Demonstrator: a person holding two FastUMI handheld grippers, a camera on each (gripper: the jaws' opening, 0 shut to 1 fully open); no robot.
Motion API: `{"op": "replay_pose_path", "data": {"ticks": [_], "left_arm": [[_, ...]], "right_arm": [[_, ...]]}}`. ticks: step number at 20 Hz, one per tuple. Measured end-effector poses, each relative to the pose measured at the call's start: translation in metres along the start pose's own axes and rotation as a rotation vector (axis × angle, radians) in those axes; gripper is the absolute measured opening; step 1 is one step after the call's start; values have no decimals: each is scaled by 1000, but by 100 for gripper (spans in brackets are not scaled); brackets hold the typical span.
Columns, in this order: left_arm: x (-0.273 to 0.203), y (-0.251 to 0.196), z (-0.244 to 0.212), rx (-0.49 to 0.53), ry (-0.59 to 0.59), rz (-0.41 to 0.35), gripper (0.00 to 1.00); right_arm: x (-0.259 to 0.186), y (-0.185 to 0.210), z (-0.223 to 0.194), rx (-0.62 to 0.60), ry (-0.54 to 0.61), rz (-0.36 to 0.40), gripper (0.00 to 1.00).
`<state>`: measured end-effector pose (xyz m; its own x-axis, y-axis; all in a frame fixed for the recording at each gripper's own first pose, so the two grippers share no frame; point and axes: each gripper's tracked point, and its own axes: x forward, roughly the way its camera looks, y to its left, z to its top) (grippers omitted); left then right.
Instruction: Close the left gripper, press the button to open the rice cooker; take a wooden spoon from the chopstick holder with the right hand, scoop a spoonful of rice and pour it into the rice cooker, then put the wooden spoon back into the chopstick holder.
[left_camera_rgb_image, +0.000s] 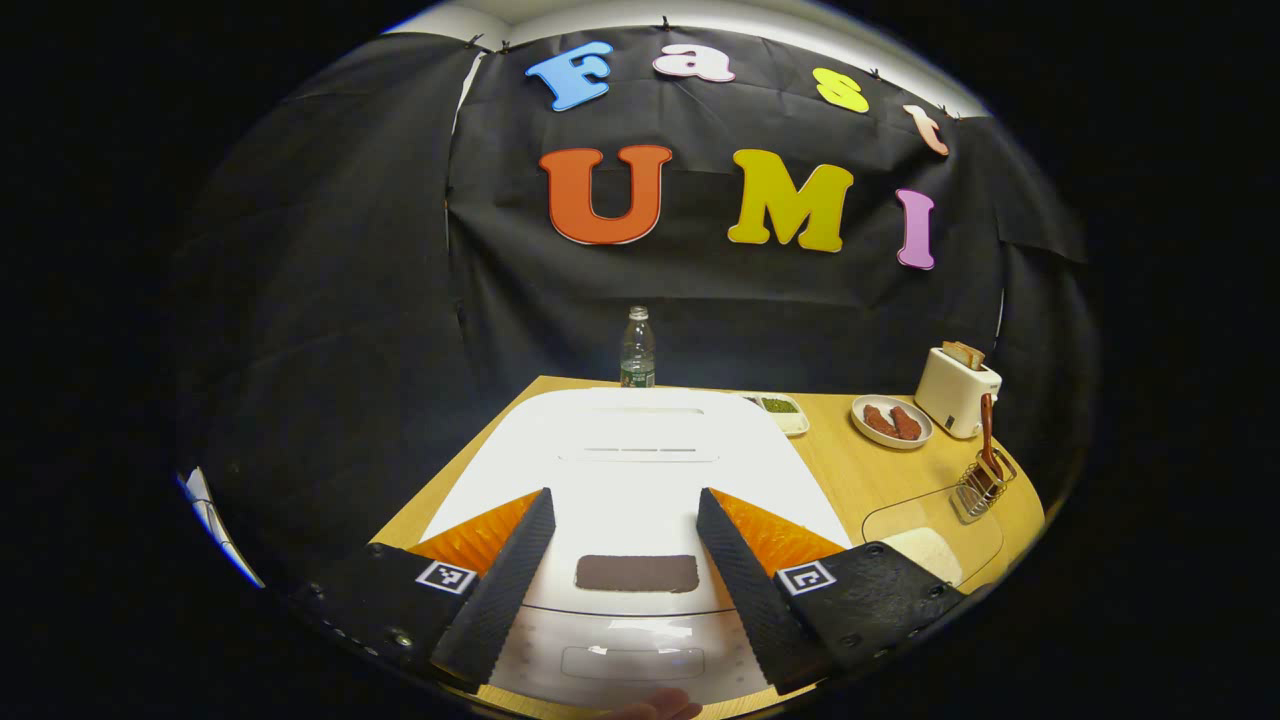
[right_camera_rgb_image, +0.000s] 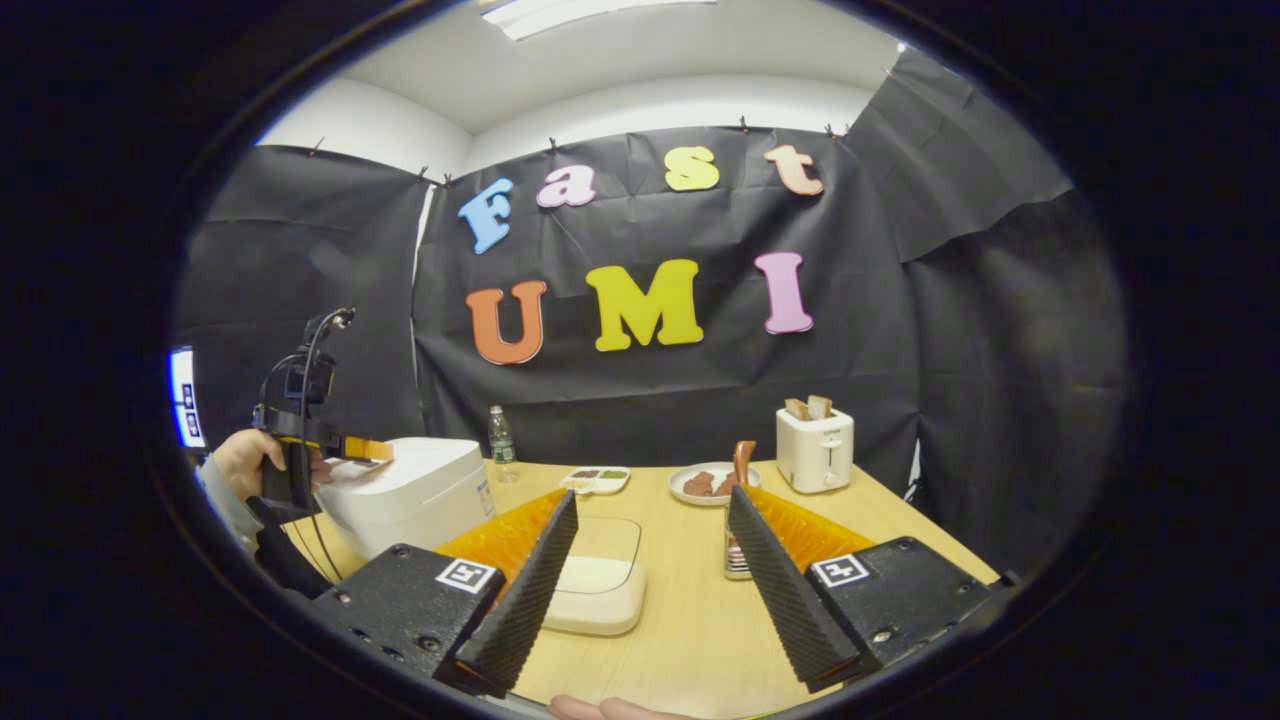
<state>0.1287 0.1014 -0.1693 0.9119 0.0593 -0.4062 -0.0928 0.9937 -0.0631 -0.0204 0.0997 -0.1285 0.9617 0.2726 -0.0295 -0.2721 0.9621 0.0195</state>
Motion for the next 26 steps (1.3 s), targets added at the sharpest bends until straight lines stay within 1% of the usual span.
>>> {"op": "replay_pose_path", "data": {"ticks": [2,5,9,12,14,17,21,24,26], "left_arm": [[4,3,-2,-21,4,10,93],[0,7,-3,-21,26,36,93],[-15,2,3,-80,27,24,92],[-45,-5,20,-110,-73,11,93],[-70,-10,30,-106,-145,2,92],[-116,-21,37,-64,-221,-22,92],[-185,-37,49,-58,-355,-55,93],[-237,-48,51,-26,-474,-54,93],[-266,-59,41,10,-502,-53,94]], "right_arm": [[-9,-5,5,-14,-20,-12,99],[-14,-16,6,-21,-27,-36,99],[-16,-19,2,-9,-7,-40,99],[-16,-20,5,-12,-5,-43,99],[-16,-19,11,-26,-12,-46,99],[-22,-21,18,-35,-25,-64,99],[-38,-19,33,-24,-43,-77,99],[-54,-19,47,-16,-75,-87,99],[-65,-16,59,-25,-97,-93,99]]}}
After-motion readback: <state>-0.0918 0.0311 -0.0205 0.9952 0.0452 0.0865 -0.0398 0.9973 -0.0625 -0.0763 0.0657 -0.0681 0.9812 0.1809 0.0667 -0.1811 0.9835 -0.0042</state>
